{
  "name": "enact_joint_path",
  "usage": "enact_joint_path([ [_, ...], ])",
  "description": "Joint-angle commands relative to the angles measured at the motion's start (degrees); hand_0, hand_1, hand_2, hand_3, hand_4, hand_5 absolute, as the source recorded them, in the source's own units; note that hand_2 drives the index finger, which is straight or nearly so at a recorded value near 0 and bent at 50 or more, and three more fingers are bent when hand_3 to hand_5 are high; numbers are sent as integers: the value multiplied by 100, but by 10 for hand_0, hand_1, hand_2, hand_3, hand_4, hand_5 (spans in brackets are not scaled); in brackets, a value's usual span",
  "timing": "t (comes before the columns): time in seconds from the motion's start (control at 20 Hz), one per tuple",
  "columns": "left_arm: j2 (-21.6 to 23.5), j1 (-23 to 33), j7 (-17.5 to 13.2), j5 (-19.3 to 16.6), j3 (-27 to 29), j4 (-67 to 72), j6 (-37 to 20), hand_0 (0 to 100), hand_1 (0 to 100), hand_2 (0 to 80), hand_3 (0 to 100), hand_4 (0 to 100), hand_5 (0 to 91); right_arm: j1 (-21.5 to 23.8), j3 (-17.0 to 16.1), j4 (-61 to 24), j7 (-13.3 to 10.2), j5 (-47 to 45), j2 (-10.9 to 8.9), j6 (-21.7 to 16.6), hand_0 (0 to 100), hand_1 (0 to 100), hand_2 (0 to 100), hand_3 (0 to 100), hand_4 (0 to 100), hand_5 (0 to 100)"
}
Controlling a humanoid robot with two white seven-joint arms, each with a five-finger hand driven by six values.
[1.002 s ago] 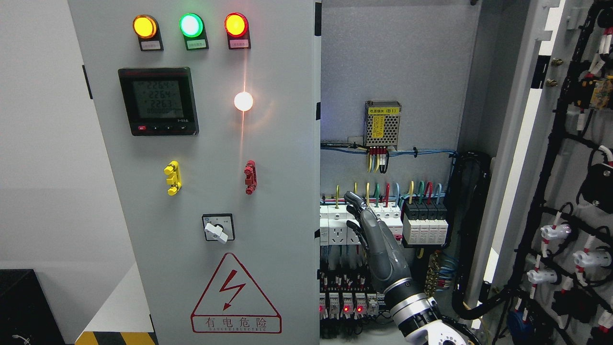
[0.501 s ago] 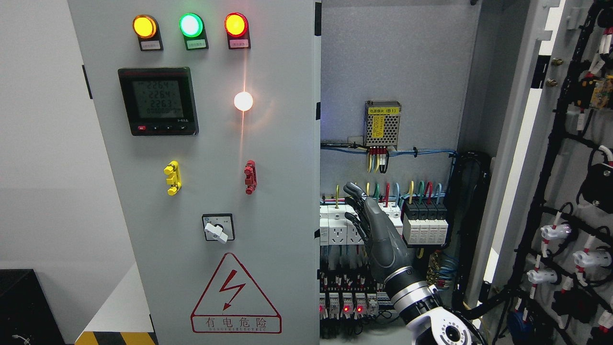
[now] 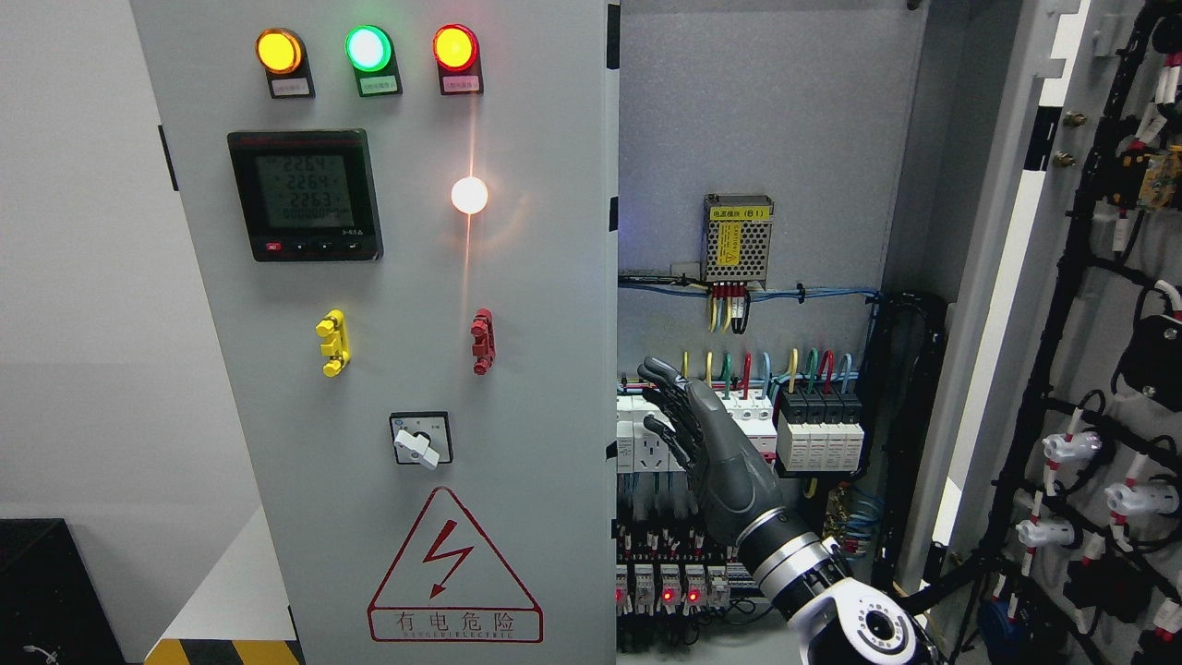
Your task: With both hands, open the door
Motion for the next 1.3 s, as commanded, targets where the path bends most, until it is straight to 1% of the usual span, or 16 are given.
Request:
enact_joint_path([
  [0.0, 0, 167, 0, -141, -8, 2, -1, 0, 0, 0, 0, 0, 0, -60, -27, 55, 30, -321, 128, 183, 191, 0, 0, 0, 0, 0],
  [0.15, 0, 158, 0, -141, 1, -7, -1, 0, 0, 0, 0, 0, 0, -103, -26, 64, 30, -578, 111, 307, 191, 0, 0, 0, 0, 0],
  [0.25, 0, 158, 0, -141, 1, 2, -10, 0, 0, 0, 0, 0, 0, -139, -27, 82, 56, -587, 6, 316, 191, 0, 0, 0, 0, 0],
  [0.3, 0, 158, 0, -141, -8, 2, -1, 0, 0, 0, 0, 0, 0, -139, -27, 82, 196, -587, -56, 316, 191, 0, 0, 0, 0, 0],
  [0.35, 0, 167, 0, -141, 1, 2, -10, 0, 0, 0, 0, 0, 0, -148, -35, 90, 415, -578, -91, 316, 191, 0, 0, 0, 0, 0],
  [0.4, 0, 167, 0, -141, 1, 2, -1, 0, 0, 0, 0, 0, 0, -174, -35, 108, 521, -578, -100, 316, 191, 0, 0, 0, 0, 0],
  [0.55, 0, 158, 0, -141, 1, 2, -1, 0, 0, 0, 0, 0, 0, -236, -35, 222, 531, -587, -100, 324, 191, 0, 0, 0, 0, 0],
  [0.75, 0, 167, 0, -141, 1, 2, -1, 0, 0, 0, 0, 0, 0, -367, -35, 477, 601, -639, -118, 324, 191, 0, 0, 0, 0, 0],
  [0.9, 0, 158, 0, -141, 1, -7, -1, 0, 0, 0, 0, 0, 0, -490, -27, 617, 601, -771, -310, 324, 191, 0, 0, 0, 0, 0],
  [0.95, 0, 167, 0, -141, 1, 2, -1, 0, 0, 0, 0, 0, 0, -517, -18, 661, 601, -823, -346, 324, 191, 0, 0, 0, 0, 0],
  [1.25, 0, 167, 0, -141, -8, 2, -1, 0, 0, 0, 0, 0, 0, -578, 9, 881, 628, -965, -399, 324, 191, 0, 0, 0, 0, 0],
])
